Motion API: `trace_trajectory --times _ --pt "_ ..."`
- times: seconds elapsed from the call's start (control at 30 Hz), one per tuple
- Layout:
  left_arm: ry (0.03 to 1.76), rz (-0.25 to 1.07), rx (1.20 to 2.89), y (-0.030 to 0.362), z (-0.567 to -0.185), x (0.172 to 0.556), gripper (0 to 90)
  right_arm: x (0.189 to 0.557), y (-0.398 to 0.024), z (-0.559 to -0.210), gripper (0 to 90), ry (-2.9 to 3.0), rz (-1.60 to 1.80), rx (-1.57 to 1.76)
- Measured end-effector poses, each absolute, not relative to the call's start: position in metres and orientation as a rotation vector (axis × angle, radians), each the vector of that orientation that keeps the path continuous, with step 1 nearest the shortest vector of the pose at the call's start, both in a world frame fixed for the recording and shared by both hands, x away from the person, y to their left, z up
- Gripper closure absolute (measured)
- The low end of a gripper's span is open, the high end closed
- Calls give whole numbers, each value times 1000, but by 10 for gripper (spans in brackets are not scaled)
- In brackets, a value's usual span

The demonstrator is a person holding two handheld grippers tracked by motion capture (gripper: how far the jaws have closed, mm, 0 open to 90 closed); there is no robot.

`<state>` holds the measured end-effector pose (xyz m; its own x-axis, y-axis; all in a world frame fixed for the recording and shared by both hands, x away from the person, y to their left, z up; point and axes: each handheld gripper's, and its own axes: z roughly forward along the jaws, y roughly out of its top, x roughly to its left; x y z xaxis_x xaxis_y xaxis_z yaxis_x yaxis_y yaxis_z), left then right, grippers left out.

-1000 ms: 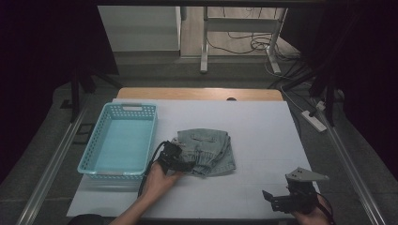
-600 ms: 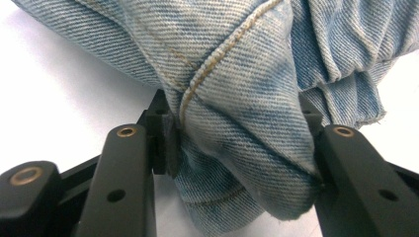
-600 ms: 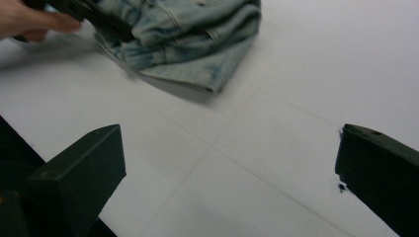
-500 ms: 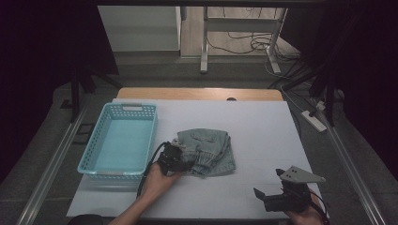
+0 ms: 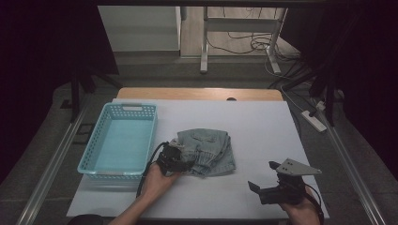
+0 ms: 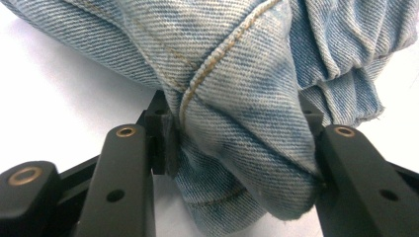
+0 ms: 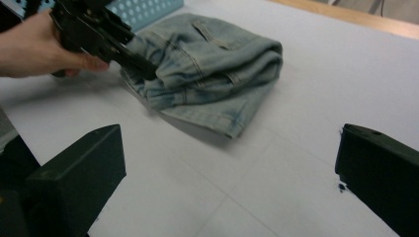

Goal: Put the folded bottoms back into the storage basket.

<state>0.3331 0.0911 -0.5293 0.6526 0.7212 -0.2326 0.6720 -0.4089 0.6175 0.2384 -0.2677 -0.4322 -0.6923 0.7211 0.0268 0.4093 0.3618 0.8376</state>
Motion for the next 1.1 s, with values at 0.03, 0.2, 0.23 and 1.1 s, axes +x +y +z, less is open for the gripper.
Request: trace_trajectory --times 0.03,0.2,0.23,1.1 --pt "1075 92 2171 91 -529 333 516 240 -266 -432 0 2291 1253 988" --pt "1073 103 2183 90 -528 333 509 249 -255 -432 0 2322 1269 986" --pt "1072 103 2183 90 -529 333 507 252 -254 -432 0 2325 1283 995" --pt "1079 80 2183 91 -529 334 496 316 -223 -438 0 2395 1105 1040"
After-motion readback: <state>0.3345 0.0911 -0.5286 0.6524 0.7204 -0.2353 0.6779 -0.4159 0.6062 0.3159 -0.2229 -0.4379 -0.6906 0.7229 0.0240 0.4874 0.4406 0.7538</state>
